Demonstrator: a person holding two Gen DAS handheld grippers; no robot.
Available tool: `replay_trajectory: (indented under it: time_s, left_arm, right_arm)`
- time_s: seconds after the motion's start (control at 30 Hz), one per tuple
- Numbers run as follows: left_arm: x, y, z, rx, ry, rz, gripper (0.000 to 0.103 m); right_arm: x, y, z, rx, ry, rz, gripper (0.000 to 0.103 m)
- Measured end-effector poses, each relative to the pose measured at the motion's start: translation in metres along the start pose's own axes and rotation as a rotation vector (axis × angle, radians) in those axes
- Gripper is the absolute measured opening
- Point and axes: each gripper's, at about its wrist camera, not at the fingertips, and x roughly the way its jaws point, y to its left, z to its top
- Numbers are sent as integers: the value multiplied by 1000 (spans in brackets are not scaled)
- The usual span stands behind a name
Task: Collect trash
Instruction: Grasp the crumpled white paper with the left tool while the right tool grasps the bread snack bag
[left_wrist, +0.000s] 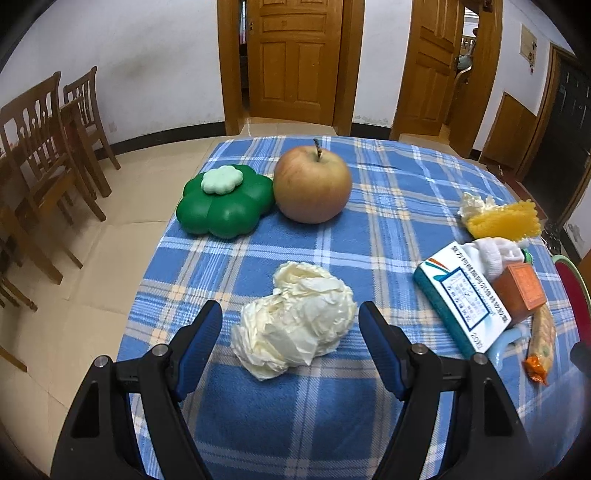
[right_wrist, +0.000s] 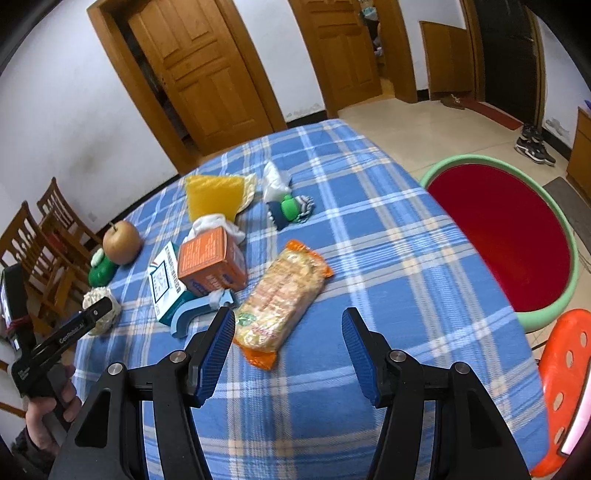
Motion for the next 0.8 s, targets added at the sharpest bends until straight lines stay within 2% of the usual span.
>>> replay_trajectory:
  time_s: [0.5,0.67,0.8]
  left_arm:
    - [20,13,-4,-62,49,-36,75]
    - [19,13,-4,-46,36,-61,61]
    - [16,9,-5,-25,26,-55,57]
  right_arm:
    - [39,19,-2,-30,62,-35,62]
    - [43,23,-2,-38,54,-43,62]
    - [44,24,-2,-45,45,-47,62]
